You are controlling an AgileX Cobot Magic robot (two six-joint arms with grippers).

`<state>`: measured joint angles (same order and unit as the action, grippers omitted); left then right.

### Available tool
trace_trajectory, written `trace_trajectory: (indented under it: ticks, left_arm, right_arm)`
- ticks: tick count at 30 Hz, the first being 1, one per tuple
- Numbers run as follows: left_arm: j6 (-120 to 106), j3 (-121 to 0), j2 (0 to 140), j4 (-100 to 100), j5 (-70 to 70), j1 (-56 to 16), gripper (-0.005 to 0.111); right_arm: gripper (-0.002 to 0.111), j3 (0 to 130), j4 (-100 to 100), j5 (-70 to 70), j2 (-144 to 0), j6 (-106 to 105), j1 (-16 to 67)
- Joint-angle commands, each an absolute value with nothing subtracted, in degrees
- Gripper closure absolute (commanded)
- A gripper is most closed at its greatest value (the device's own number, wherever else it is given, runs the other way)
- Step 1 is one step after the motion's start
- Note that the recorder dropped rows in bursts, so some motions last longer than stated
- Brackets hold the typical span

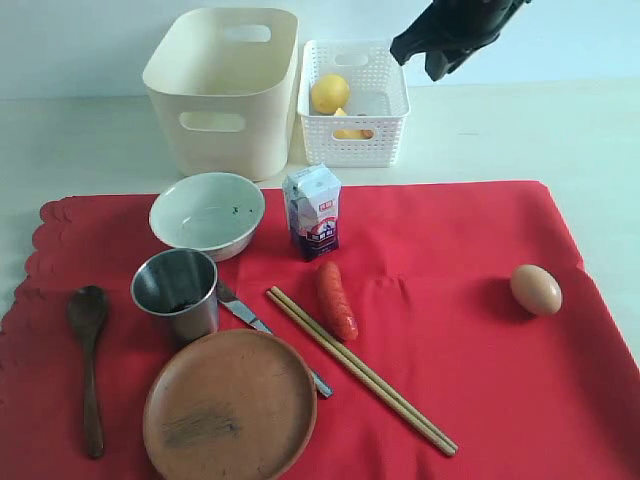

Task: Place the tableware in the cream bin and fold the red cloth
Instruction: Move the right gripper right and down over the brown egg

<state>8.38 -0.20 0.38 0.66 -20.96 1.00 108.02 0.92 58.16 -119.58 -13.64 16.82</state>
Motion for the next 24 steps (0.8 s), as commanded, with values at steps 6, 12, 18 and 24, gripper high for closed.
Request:
trace_trajectory:
  ticks: [6, 12, 18, 24]
  left_arm:
    - [8.5, 0.0, 0.0, 0.9, -20.7, 1.1, 0.099]
    - [8.5, 0.0, 0.0, 0.9, -20.7, 1.1, 0.099]
    - [8.5, 0.0, 0.0, 0.9, -20.7, 1.1, 0.099]
    - [8.5, 0.0, 0.0, 0.9, -20.7, 1.1, 0.099]
  right_arm:
    - [0.100, 98.2, 1.5, 58.4, -112.7, -13.3, 16.5]
    - [0.100, 91.6, 1.5, 57.0, -108.0, -13.3, 16.5]
    - [0.100, 84.8, 2.1, 57.1, -103.7, -13.6, 16.5]
    - [0.101, 77.8, 2.1, 58.2, -100.0, -13.3, 16.5]
